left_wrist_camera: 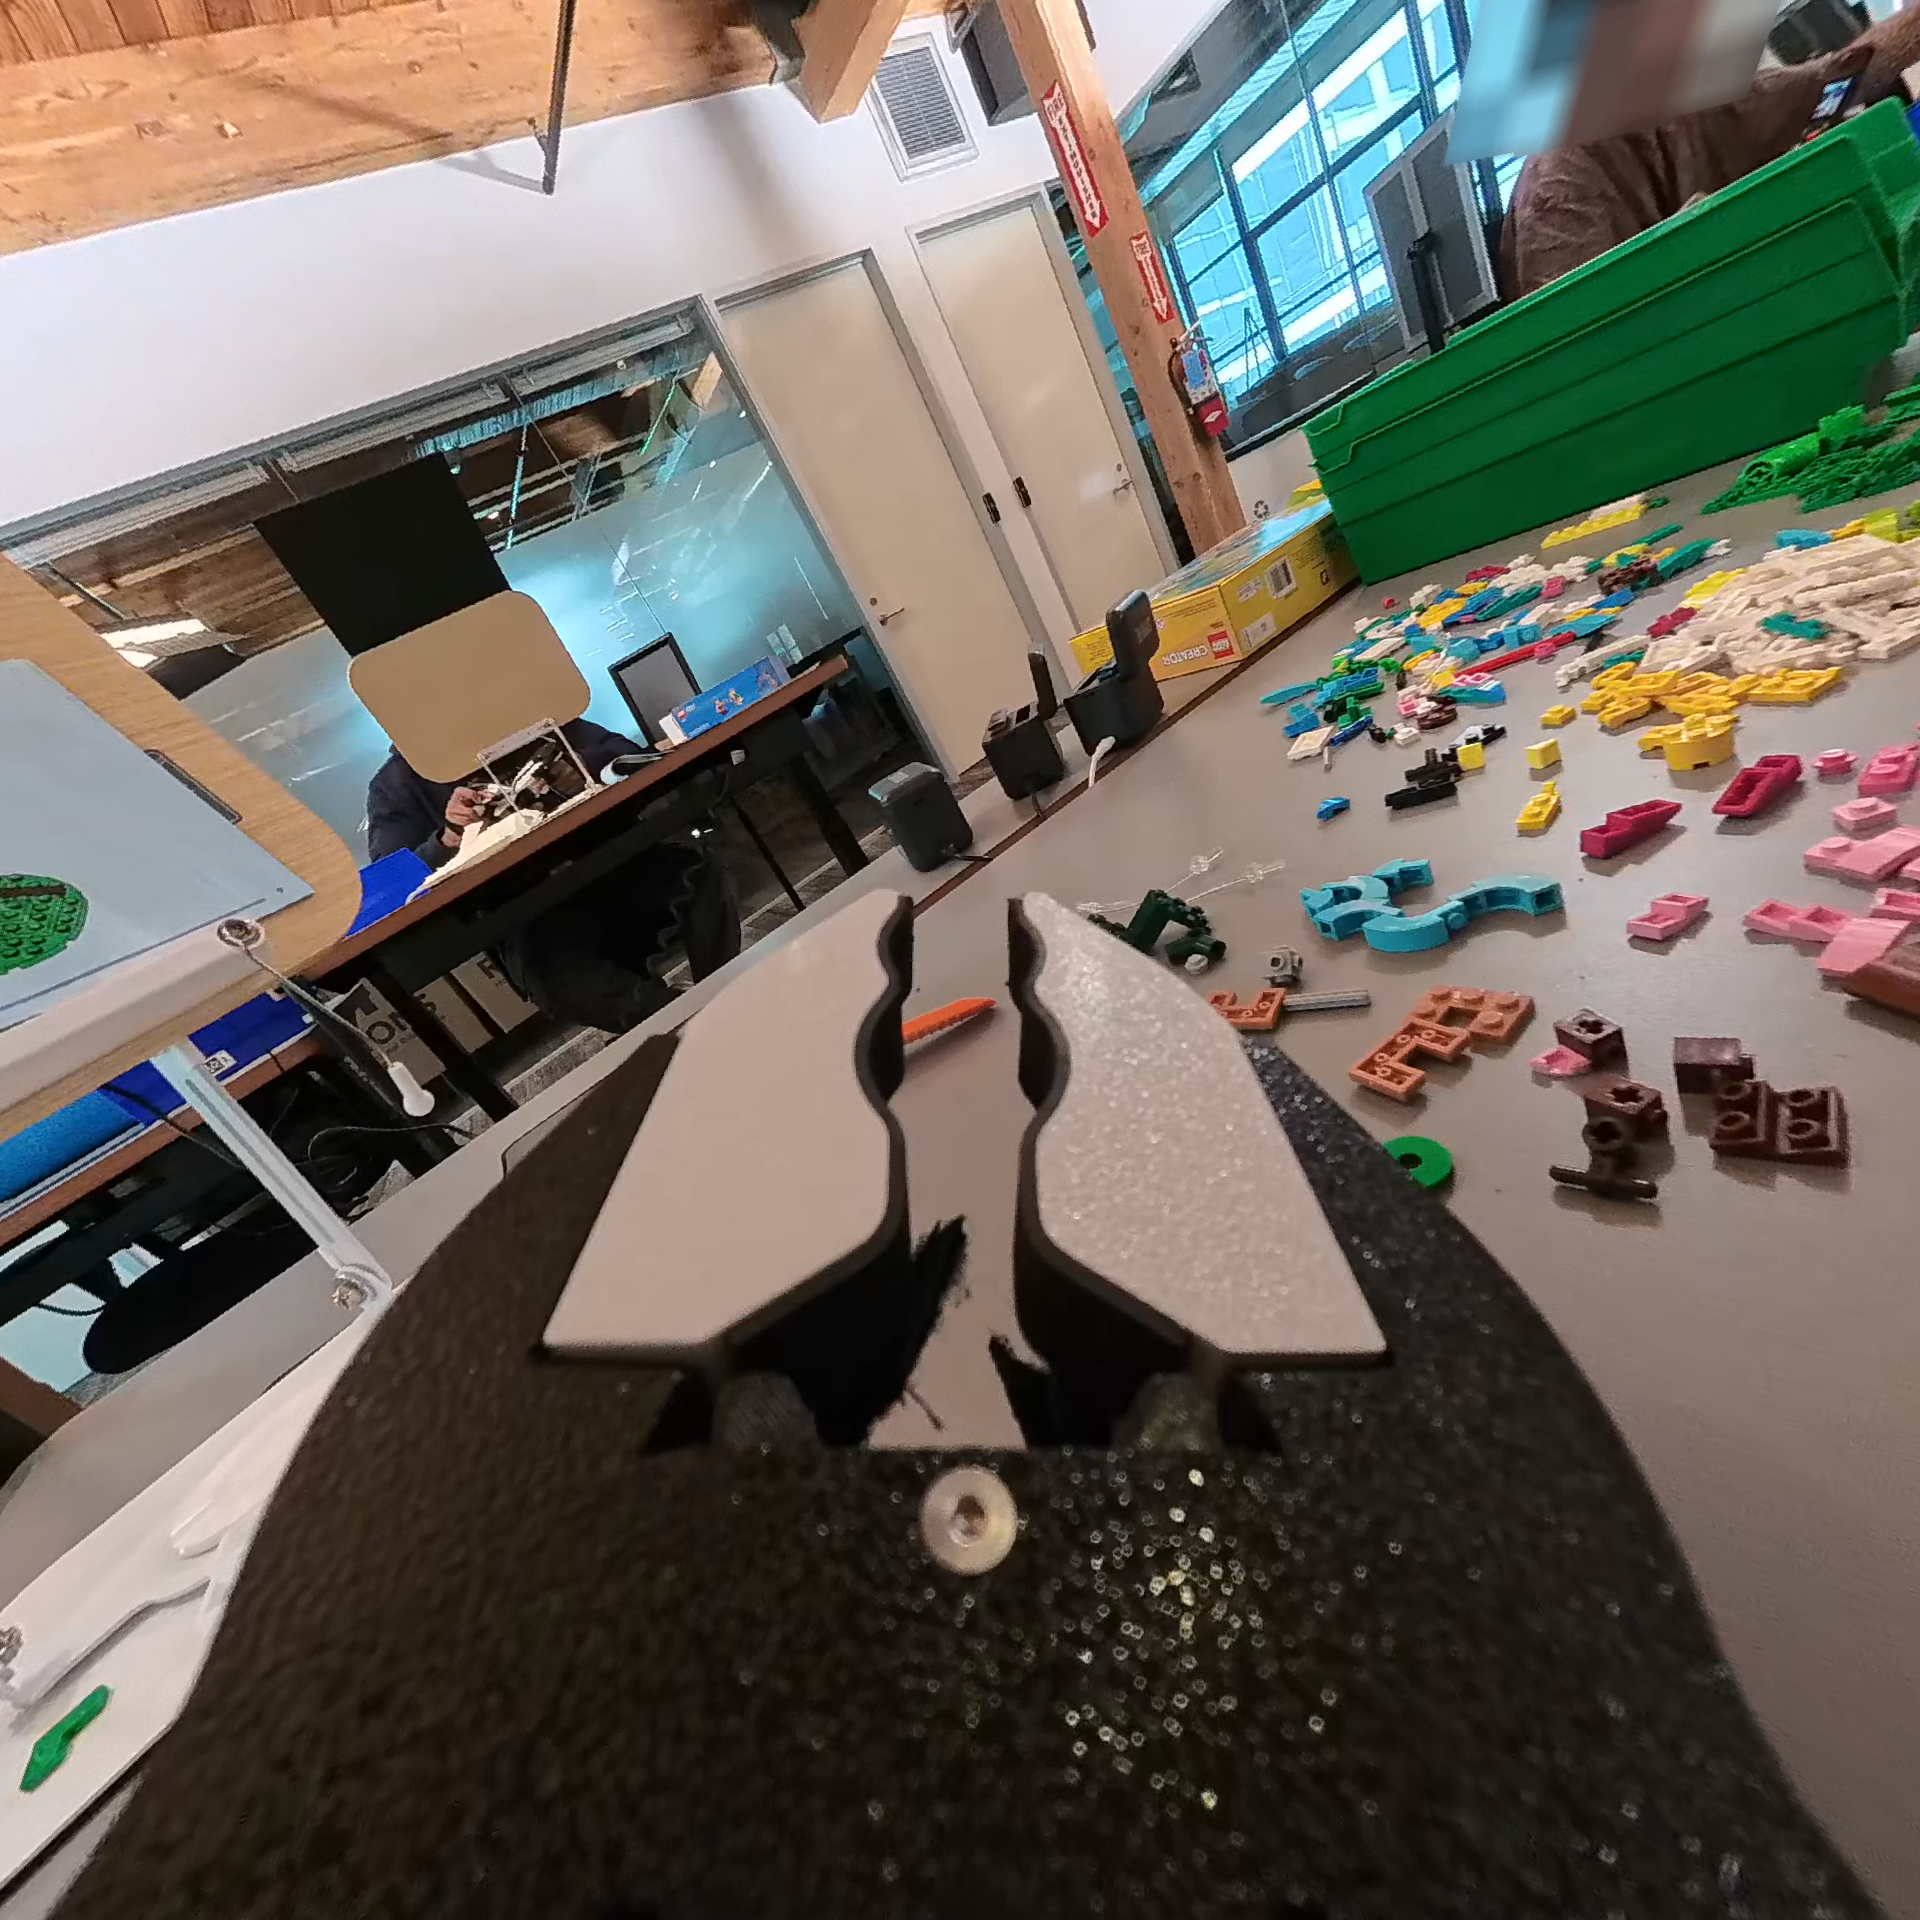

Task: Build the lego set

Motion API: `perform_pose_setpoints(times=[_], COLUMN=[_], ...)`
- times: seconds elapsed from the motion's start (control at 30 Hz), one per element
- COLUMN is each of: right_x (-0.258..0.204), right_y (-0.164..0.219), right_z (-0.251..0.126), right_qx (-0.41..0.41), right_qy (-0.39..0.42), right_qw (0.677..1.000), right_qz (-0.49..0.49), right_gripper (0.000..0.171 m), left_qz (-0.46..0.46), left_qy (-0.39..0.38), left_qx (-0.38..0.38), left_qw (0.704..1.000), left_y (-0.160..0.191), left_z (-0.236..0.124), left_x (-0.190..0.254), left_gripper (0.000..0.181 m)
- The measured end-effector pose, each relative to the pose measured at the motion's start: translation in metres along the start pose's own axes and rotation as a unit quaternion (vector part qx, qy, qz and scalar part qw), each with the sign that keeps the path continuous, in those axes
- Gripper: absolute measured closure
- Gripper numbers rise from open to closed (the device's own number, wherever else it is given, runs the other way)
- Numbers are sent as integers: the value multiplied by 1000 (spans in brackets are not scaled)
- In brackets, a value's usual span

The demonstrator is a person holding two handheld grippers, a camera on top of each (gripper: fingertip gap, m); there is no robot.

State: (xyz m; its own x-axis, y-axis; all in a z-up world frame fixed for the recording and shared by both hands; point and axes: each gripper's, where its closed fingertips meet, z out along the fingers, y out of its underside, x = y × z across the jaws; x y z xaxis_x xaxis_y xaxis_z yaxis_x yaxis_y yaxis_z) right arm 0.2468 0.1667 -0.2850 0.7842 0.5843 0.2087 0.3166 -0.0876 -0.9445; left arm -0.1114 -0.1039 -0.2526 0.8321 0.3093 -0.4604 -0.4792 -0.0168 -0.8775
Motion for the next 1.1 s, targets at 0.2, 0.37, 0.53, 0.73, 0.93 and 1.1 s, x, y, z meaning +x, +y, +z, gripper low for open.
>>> perform_pose_setpoints(times=[0.2,0.37,0.53,0.73,0.93,1.1], right_x=[5,11,26,42,51,58], right_y=[-4,-1,0,-2,2,4], right_z=[-4,-7,-11,-17,-19,-22], right_qx=[-3,-11,-27,-27,-32,-37], right_qy=[-5,-3,16,33,41,49], right_qw=[1000,1000,998,998,998,997], right_qz=[4,-9,-50,-51,-41,-42], right_gripper=[152,152,152,152,152,152], left_qz=[-6,-4,-13,-8,-9,-8], left_qy=[-4,-3,-5,-4,-4,-3], left_qx=[0,0,-1,-3,-2,-2], left_qw=[1000,1000,1000,1000,1000,1000], left_y=[0,1,1,2,2,1], left_z=[0,0,0,1,1,1], left_x=[-2,-2,-4,-2,-2,-2], left_gripper=[164,164,164,164,163,163])
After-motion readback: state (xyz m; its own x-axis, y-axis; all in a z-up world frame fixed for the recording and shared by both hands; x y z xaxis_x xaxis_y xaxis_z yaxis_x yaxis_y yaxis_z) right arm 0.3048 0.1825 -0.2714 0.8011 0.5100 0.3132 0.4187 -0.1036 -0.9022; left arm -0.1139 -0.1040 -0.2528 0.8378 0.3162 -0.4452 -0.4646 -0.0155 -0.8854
